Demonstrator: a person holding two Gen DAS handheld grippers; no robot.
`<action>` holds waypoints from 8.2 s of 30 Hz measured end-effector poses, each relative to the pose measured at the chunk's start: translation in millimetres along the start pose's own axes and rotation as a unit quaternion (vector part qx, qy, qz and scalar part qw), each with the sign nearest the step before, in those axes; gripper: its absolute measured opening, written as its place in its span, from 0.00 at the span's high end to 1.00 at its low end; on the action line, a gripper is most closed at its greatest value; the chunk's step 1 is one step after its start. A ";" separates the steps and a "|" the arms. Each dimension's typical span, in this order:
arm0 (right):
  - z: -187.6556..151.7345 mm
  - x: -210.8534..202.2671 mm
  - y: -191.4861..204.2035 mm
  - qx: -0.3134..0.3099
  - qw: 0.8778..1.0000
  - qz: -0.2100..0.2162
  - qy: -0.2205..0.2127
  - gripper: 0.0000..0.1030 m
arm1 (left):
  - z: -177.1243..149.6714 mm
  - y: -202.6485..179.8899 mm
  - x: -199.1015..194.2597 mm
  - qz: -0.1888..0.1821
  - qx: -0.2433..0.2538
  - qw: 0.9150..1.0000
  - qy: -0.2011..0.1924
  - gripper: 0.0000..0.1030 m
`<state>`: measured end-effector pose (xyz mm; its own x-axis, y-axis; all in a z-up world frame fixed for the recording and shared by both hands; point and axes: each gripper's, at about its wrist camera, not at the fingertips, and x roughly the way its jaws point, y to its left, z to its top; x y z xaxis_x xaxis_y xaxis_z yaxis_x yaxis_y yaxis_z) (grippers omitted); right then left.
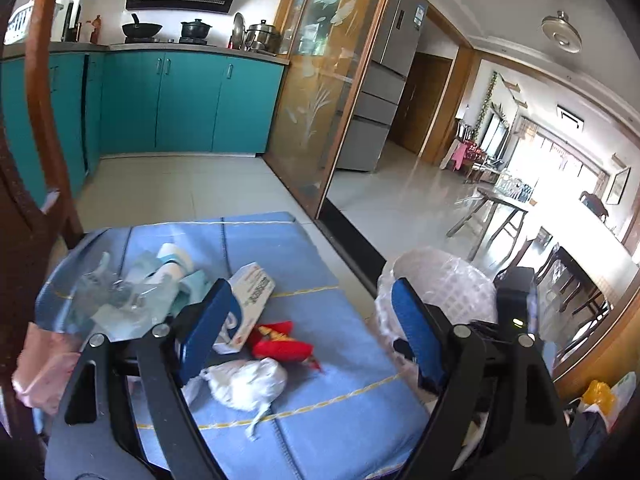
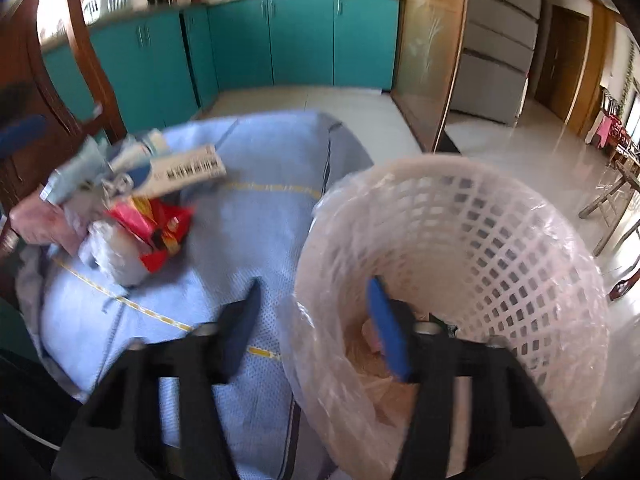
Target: Collect trash
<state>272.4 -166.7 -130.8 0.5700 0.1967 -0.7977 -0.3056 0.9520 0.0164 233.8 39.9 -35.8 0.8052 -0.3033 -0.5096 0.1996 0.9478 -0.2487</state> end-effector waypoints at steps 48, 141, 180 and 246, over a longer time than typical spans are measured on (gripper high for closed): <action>22.4 -37.6 119.1 -0.114 0.978 0.107 -0.135 0.26 | -15.0 74.0 -73.1 0.186 -0.003 0.979 -0.083 0.15; -6.5 -48.2 66.2 -0.073 0.988 0.090 -0.105 0.95 | -73.6 37.5 46.2 0.052 0.008 0.985 0.167 0.14; -18.9 -71.8 59.7 -0.088 0.983 0.021 -0.163 0.95 | -36.0 -0.3 -7.3 0.188 0.071 0.979 -0.025 0.52; -17.0 -71.3 98.7 -0.131 0.976 0.026 -0.175 0.95 | -45.0 32.9 -40.2 0.222 0.029 0.973 -0.061 0.51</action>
<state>188.6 -90.7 -82.6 0.7593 0.3551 -0.5453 -0.4998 0.8549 -0.1394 182.9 78.8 -60.5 0.8788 0.1484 -0.4536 -0.1553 0.9876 0.0224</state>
